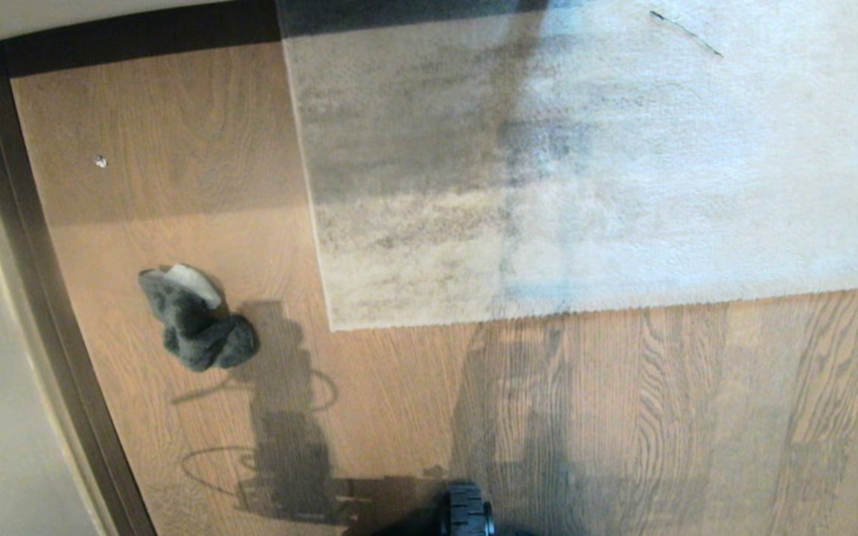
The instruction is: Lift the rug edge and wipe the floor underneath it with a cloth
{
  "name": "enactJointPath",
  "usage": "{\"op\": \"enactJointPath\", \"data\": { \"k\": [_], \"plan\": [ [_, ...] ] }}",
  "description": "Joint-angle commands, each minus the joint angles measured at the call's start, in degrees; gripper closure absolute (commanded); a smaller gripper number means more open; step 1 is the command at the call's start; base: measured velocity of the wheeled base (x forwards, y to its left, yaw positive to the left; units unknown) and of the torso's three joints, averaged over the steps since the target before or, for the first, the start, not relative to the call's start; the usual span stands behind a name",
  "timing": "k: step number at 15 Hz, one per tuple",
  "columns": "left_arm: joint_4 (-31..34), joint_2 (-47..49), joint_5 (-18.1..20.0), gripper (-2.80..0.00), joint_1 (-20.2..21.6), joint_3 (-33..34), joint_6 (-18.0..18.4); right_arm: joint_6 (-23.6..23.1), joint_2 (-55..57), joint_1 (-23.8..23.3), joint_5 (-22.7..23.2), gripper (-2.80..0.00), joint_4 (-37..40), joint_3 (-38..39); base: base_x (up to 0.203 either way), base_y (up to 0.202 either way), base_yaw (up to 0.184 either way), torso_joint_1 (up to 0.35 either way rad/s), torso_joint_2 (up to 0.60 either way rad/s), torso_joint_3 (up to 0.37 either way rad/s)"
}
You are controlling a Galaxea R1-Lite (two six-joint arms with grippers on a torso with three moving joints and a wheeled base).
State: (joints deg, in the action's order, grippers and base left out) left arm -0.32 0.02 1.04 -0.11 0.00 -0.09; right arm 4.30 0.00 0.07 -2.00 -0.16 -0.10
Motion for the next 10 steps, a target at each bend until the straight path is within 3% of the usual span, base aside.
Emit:
{"op": "enactJointPath", "data": {
  "k": [1, 10],
  "plan": [
    [-0.1, 0.0, 0.0, 0.00, -0.1, 0.0, 0.2, 0.0, 0.1, 0.0, 0.1, 0.00, 0.0, 0.0, 0.000, 0.000, 0.000, 0.000, 0.00, 0.000],
    [0.0, 0.0, 0.0, 0.00, 0.0, 0.0, 1.5, 0.0, 0.1, 0.0, 0.1, 0.00, 0.0, 0.0, 0.000, 0.000, 0.000, 0.000, 0.00, 0.000]
  ]
}}
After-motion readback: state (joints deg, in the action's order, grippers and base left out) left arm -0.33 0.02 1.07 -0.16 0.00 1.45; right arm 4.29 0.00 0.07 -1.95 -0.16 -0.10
